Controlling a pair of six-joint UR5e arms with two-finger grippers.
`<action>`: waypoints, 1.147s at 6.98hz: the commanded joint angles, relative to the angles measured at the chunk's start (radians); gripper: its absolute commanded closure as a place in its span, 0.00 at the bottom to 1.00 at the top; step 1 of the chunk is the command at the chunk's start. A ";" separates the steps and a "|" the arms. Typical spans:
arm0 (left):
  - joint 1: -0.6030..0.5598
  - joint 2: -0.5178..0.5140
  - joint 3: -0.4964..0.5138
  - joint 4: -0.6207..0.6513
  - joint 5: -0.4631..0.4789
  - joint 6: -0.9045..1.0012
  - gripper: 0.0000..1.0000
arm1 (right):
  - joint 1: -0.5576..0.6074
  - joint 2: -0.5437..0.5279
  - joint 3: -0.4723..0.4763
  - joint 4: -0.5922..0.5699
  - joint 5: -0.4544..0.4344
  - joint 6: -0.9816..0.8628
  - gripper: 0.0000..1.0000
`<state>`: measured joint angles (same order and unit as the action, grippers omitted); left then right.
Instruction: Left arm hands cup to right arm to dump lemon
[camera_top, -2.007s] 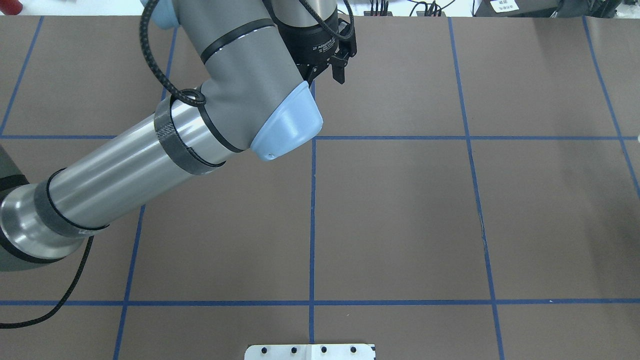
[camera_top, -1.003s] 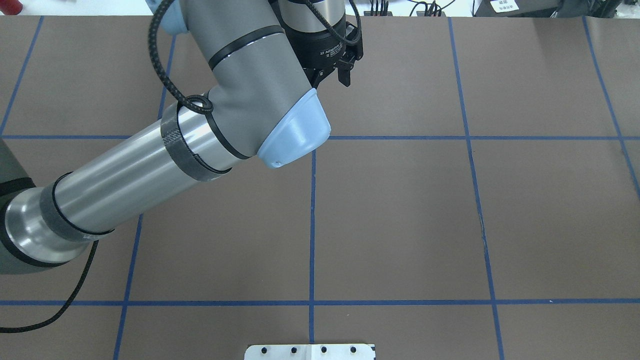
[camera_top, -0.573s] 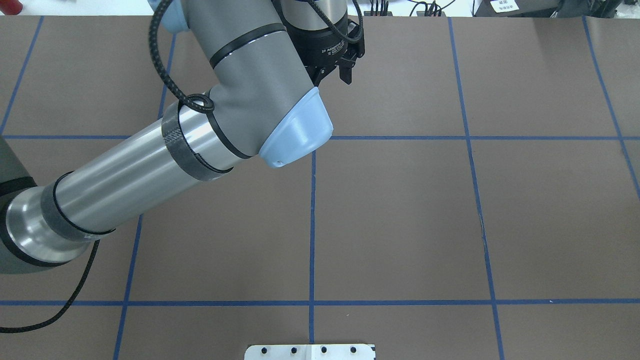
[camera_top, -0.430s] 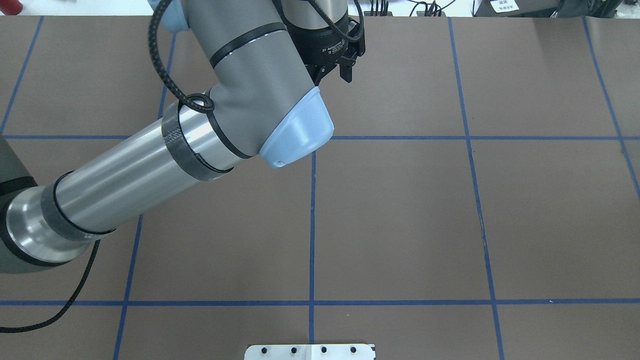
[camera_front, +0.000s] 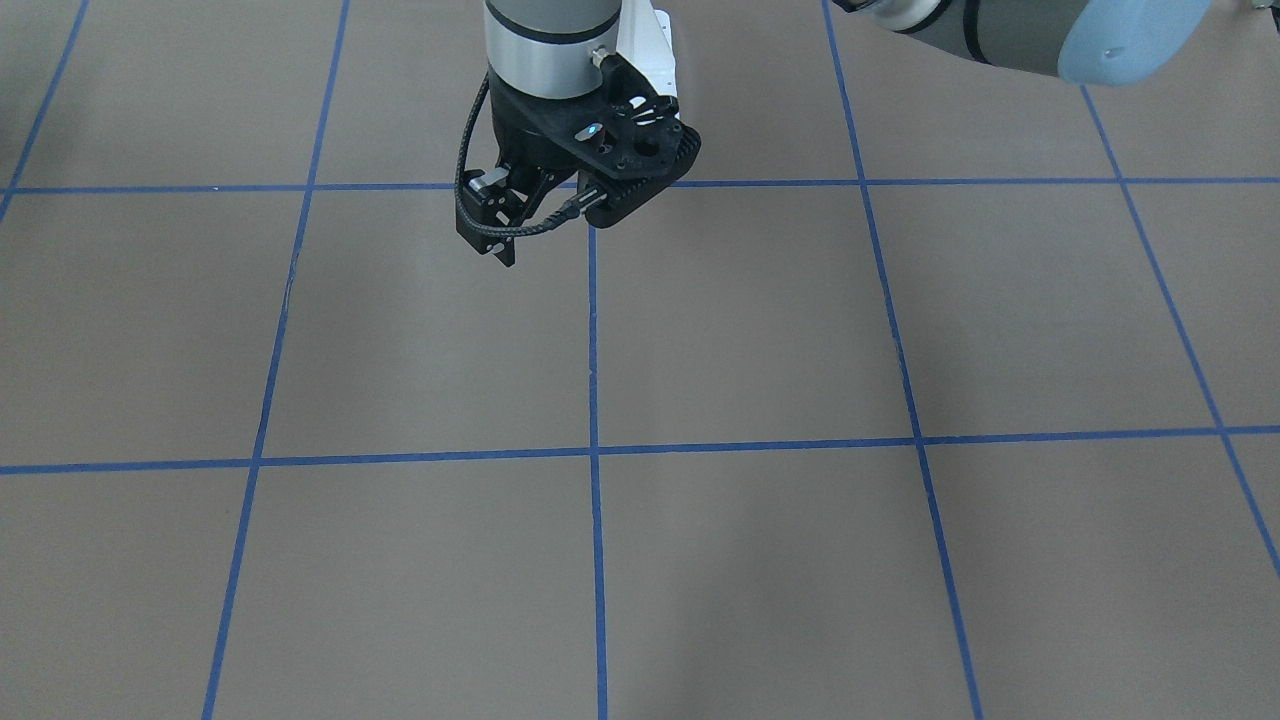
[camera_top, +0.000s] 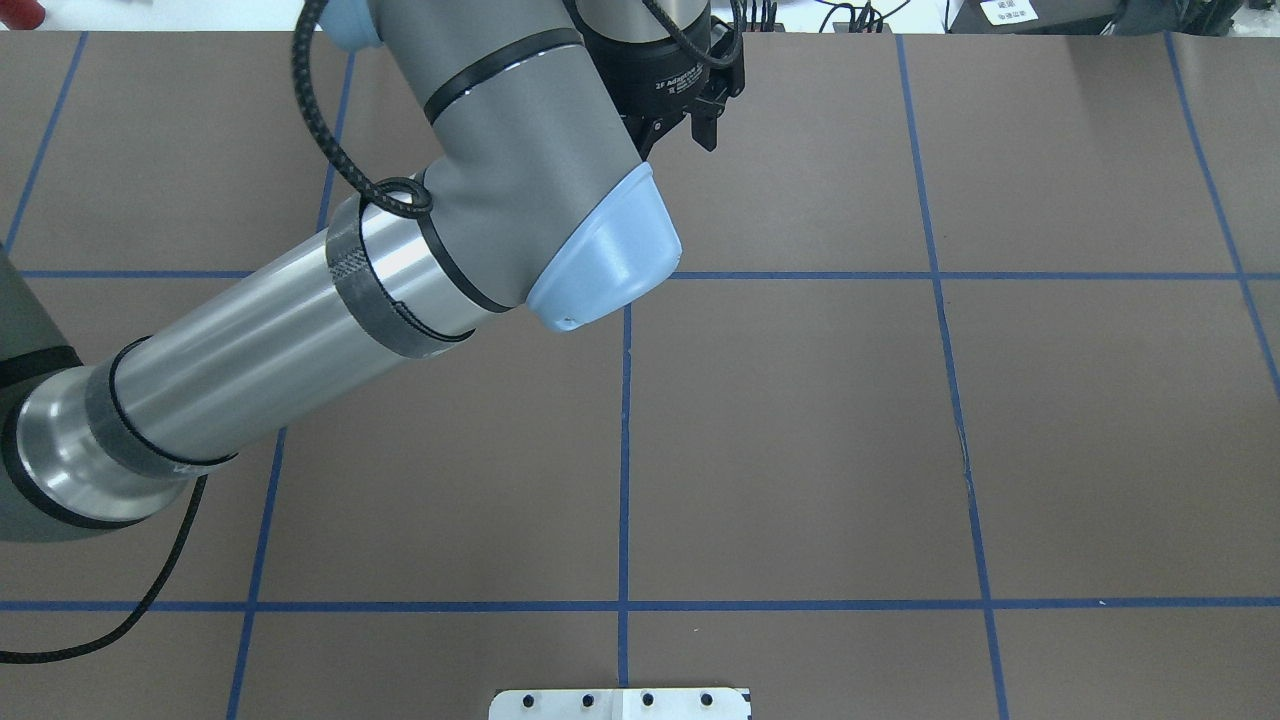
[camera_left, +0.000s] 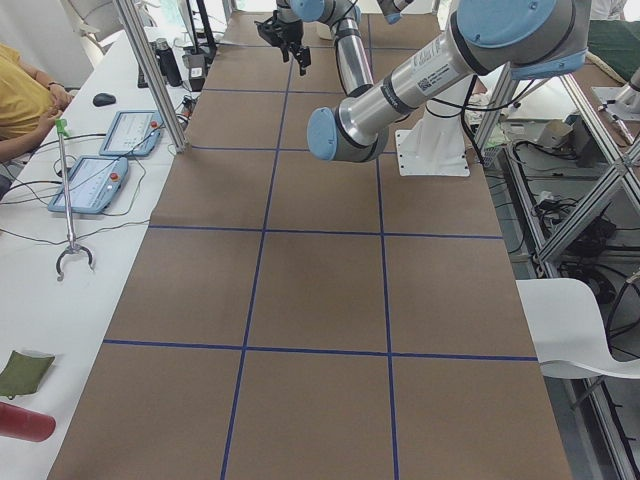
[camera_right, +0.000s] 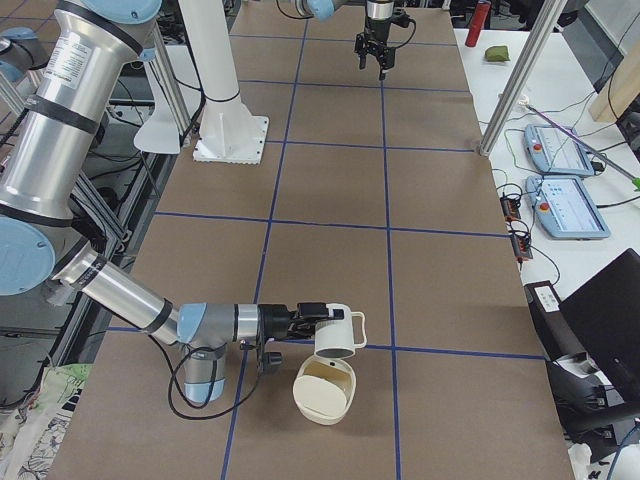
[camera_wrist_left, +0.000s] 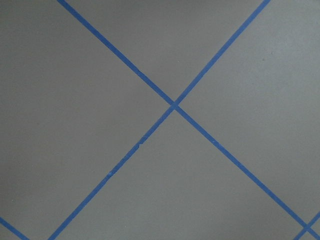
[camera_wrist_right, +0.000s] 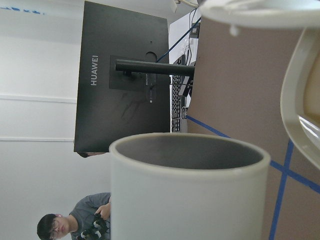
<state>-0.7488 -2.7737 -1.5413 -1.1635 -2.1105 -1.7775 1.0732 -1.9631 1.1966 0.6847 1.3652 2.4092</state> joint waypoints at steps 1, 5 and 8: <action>-0.004 -0.015 -0.006 0.001 0.023 0.018 0.00 | 0.011 0.000 -0.012 0.010 0.000 0.118 0.77; -0.001 -0.038 -0.011 -0.001 0.059 0.021 0.00 | 0.048 0.006 -0.069 0.061 0.002 0.411 0.72; -0.003 -0.056 -0.011 0.002 0.095 0.043 0.00 | 0.068 0.003 -0.078 0.075 0.002 0.554 0.73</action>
<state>-0.7516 -2.8278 -1.5523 -1.1619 -2.0313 -1.7412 1.1297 -1.9588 1.1203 0.7537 1.3667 2.8984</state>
